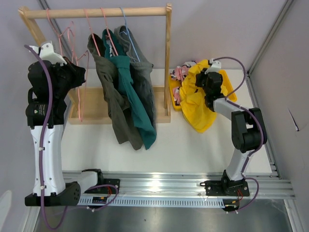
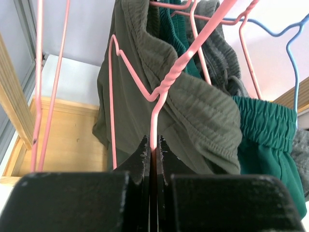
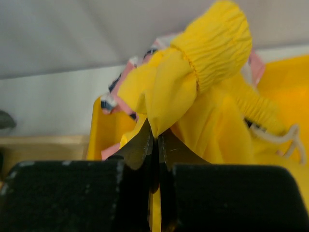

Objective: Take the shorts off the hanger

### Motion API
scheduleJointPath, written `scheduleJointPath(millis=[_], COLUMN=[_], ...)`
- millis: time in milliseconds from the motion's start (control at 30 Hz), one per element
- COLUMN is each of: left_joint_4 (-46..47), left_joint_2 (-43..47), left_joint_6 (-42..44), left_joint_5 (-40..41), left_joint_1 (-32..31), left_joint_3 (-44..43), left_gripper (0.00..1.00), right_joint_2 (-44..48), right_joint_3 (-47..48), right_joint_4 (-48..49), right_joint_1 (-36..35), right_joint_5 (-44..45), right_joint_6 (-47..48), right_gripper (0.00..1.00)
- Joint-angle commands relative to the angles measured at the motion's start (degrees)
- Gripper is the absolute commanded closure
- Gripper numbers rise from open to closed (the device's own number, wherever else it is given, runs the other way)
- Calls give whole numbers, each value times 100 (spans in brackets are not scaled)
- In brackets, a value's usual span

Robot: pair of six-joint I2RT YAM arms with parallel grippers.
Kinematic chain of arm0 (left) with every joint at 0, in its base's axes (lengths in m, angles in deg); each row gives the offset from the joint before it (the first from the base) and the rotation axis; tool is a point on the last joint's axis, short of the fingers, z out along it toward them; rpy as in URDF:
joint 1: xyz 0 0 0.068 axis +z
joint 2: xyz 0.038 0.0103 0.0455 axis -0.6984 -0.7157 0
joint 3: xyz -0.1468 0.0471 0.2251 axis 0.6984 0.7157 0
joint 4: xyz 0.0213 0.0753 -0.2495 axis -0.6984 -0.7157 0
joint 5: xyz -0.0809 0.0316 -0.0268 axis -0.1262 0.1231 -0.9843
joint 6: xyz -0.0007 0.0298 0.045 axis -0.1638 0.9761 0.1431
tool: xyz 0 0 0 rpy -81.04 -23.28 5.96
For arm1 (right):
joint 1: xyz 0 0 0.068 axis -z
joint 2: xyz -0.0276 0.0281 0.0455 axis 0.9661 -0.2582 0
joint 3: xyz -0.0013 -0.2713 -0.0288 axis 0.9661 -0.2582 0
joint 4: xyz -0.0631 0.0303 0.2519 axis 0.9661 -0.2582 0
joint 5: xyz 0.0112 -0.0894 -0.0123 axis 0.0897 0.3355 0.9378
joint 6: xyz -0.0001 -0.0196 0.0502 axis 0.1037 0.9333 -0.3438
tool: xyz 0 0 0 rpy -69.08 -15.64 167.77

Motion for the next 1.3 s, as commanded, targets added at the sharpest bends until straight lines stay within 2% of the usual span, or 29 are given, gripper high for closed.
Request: scheduleJointPath(millis=[0, 33, 67, 100, 133, 167, 367, 433, 500, 567, 767, 1000, 1100, 1200, 1267], left_joint_4=[254, 237, 202, 193, 175, 123, -167, -194, -247, -291, -300, -344, -274, -256, -265], left_joint_2=[-85, -129, -208, -252, -296, -410, -1139, -1508, -1867, -2132, -2950, -3390, -3320, -3241, -3197], left_joint_6=[101, 118, 127, 153, 180, 215, 382, 487, 540, 471, 303, 127, 136, 119, 119], left_joint_5=[-56, -74, -65, -74, -48, -4, 304, 418, 688, 542, 207, -179, -179, -188, -197], left_joint_1=[-13, -13, -22, -13, -13, -22, -4, -4, 48, 223, 470, 778, 787, 804, 813], left_joint_3=[-444, -558, -672, -717, -778, -1014, -2070, -2535, -2947, -3142, -3942, -4014, -3742, -3566, -3539], left_gripper=[100, 100, 100, 100, 100, 100, 100, 100, 100, 100, 100, 100, 100, 90, 75], right_joint_2=[-37, -133, -317, -414, -494, -503, 374, 1041, 1516, 2228, 3705, 4857, 5156, 5306, 5359], right_joint_3=[-482, -509, -352, -212, -114, -192, -1202, -1790, -2177, -2661, -3585, -3708, -3699, -3691, -3699], right_joint_4=[850, 772, 562, -32, -194, -222, -38, -29, -46, -195, -423, -1030, -1241, -1417, -1558], right_joint_1=[-12, 32, 49, 93, 154, 155, -134, -345, -757, -1222, -2155, -3078, -3132, -3132, -3132], right_joint_5=[-117, -335, -511, -696, -1037, -1136, -1015, -787, -461, 20, 410, 918, 990, 1007, 1016], right_joint_6=[-653, -732, -907, -996, -1057, -1102, -1155, -1058, -971, -865, -883, -461, -347, -294, -302], right_gripper=[100, 100, 92, 74, 53, 1, 1, 0, 1, 1, 1, 1, 1, 1, 1])
